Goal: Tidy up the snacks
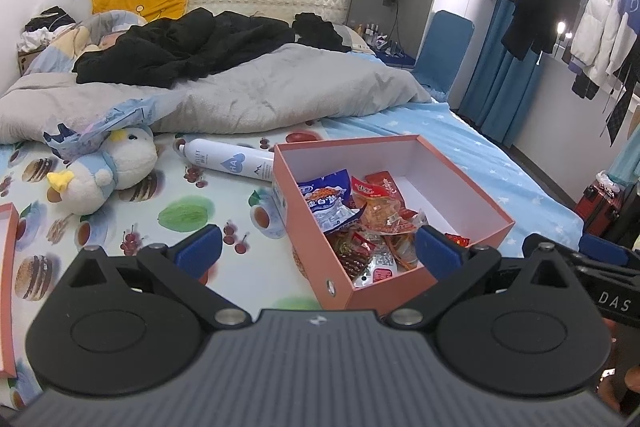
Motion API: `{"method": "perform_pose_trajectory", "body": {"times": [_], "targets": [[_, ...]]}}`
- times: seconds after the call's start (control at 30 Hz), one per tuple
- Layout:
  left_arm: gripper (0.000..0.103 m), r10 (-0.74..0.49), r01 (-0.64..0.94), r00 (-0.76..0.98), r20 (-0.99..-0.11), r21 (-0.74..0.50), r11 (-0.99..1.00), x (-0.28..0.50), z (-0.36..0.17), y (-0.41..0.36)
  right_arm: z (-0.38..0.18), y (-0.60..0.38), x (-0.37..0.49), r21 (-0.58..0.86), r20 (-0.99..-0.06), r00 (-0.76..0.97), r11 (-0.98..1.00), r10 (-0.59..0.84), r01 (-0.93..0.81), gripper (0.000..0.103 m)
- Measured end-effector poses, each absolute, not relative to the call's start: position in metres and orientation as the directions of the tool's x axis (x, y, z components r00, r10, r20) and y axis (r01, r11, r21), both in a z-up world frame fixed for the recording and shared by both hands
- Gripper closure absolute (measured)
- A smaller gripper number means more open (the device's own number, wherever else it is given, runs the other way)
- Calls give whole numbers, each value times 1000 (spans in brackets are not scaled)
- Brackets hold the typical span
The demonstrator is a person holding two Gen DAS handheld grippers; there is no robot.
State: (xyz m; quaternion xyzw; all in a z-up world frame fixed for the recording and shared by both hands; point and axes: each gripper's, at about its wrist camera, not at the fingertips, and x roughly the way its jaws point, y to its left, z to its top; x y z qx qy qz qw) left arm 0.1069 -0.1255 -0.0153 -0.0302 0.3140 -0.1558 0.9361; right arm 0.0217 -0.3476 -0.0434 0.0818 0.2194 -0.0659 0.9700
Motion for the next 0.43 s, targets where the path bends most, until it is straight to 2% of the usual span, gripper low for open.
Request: {"method": "perform_pose_trajectory", "body": {"times": [0.43], "targets": [[0,-315,265,755,-575,-172,949,106,-16,-126,-46,-344,26,127,-448,890,978,-90,163,0]]}}
